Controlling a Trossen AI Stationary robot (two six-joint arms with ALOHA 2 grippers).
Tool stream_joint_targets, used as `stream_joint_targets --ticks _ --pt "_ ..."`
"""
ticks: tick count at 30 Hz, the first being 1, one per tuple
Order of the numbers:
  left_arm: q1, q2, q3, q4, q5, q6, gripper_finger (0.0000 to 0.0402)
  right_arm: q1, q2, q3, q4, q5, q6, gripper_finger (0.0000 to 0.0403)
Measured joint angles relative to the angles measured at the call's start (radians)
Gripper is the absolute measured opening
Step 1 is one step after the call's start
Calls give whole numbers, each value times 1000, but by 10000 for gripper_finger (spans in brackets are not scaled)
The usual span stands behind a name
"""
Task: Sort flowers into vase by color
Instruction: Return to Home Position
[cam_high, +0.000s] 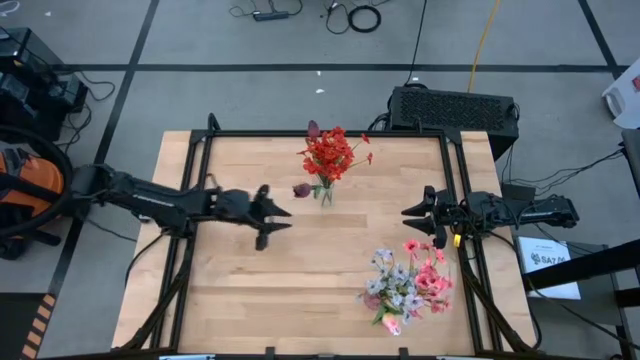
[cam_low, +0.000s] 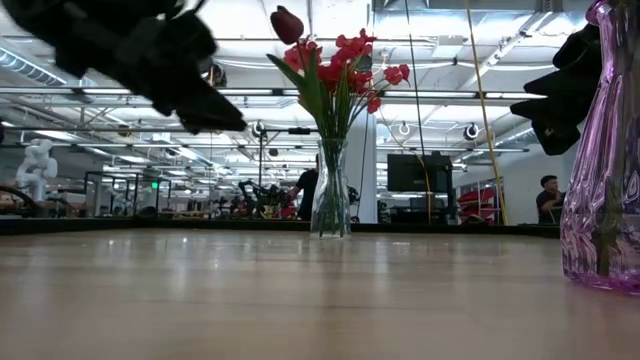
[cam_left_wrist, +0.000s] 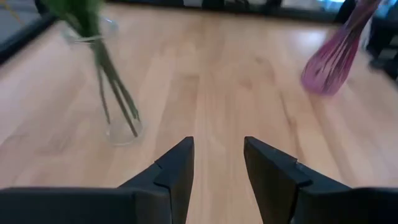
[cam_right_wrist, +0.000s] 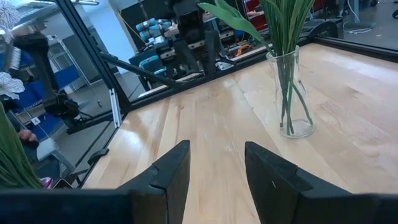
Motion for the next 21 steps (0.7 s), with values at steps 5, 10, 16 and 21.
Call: stream_joint_targets --ticks 5,10,16,21 --pt "0 -177 -225 234 -47 -30 148 0 4 0 0 0 0 144" --pt "0 -328 -370 314 -120 -56 148 0 4 0 -1 0 0 144" --pt "14 -482 -451 311 -46 -107 148 0 5 0 0 0 0 144" --pt "33 -568 -451 281 -33 -99 148 0 5 0 -1 0 0 144"
